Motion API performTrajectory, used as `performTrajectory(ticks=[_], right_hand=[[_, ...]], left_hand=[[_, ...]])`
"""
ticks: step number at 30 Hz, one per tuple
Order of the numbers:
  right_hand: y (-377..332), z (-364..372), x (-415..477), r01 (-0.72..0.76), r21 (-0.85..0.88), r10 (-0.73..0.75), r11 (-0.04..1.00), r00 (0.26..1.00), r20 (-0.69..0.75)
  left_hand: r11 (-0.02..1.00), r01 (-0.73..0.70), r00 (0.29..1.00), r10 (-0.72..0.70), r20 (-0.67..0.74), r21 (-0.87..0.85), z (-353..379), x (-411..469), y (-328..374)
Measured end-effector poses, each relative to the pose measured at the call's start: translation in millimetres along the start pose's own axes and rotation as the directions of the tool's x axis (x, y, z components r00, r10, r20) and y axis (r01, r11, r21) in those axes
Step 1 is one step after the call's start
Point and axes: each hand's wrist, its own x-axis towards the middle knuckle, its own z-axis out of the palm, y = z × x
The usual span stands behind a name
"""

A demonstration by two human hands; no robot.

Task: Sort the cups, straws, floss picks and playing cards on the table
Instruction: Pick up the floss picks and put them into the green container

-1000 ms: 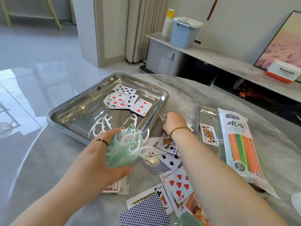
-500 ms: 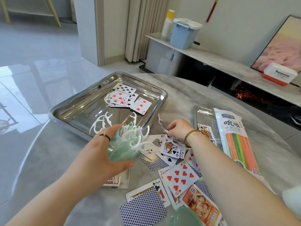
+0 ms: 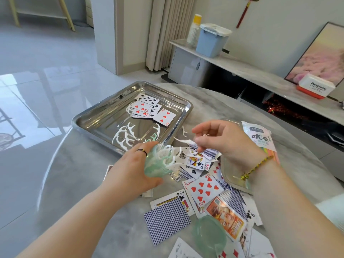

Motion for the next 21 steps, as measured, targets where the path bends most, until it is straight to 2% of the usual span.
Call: performTrajectory(ticks=[6,9,10,12,14,15,17,19,21], right_hand=[[-5,26,-11,-0.007,-0.199,0.034,0.980,0.991,0.133],[-2,32,-13,-0.013,-0.160,0.039,0.987,0.986,0.161],[-1,30,-13,-0.024,-0.090,0.034,0.996,0.994,0.105],[2,18,-6,-0.023,0.063,0.030,0.998,0.993,-0.113],[13,5,7,-0.041,0.068,0.058,0.997,0.960,-0.275],[20,1,15,-0.090,-0.002,0.085,0.996,0.949,-0.303],[40,-1,35,-0.223,-0.230,0.160,0.947,0.951,-0.266],[62,1,59,-0.306,-0.456,0.234,0.836,0.950,-0.208],[76,8,81,-0.325,-0.609,0.244,0.724,0.946,-0.214]], left_hand=[[0.997,-0.066,0.998,0.067,-0.018,0.045,4,-4,5],[0.996,-0.078,0.997,0.078,-0.010,0.039,6,-6,6],[0.996,-0.081,0.997,0.081,-0.010,0.047,6,-7,5],[0.994,-0.083,0.996,0.085,-0.027,0.078,5,-6,2],[0.997,-0.045,0.997,0.048,-0.052,0.068,3,-4,-1],[0.998,-0.028,0.998,0.031,-0.059,0.051,2,-2,-2],[1.000,-0.009,0.998,0.010,-0.063,0.020,1,-1,-2],[1.000,-0.001,0.998,0.002,-0.069,0.007,0,2,-3],[1.000,0.013,0.998,-0.012,-0.068,0.009,-1,2,-5]])
